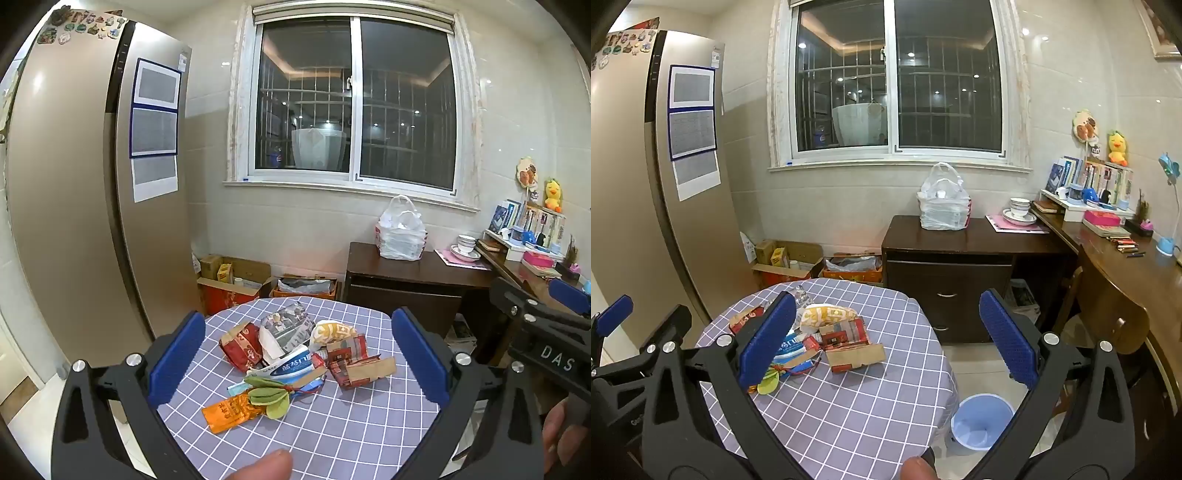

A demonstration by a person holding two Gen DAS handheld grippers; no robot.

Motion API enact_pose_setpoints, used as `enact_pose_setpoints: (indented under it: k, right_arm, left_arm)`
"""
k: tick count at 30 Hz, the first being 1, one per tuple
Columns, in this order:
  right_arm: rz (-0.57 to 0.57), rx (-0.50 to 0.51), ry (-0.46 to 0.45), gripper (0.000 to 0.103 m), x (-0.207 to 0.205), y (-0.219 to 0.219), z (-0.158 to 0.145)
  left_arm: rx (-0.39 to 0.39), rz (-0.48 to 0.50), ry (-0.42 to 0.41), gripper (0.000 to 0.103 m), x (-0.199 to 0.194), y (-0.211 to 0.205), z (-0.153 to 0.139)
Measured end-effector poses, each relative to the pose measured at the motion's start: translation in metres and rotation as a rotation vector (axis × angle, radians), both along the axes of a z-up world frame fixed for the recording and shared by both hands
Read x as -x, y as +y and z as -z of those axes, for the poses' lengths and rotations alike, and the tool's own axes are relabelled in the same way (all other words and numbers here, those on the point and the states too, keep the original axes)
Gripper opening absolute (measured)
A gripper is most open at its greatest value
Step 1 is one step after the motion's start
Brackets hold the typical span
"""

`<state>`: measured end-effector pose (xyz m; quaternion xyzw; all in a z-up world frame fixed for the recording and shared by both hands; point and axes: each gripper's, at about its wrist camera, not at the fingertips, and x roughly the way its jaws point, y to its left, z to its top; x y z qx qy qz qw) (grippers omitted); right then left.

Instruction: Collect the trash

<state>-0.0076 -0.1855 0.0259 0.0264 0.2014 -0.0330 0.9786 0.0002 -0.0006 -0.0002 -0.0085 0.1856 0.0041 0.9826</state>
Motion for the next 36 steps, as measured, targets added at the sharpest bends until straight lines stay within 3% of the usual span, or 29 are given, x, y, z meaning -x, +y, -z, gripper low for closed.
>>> enact_pose_setpoints:
  k: [36]
  right_arm:
    - [0.001, 0.001, 0.016, 0.098, -0.007, -0.009, 0.008]
  left_arm:
    - [-0.011, 0.013, 0.001, 0.099, -0.007, -0.004, 0.004]
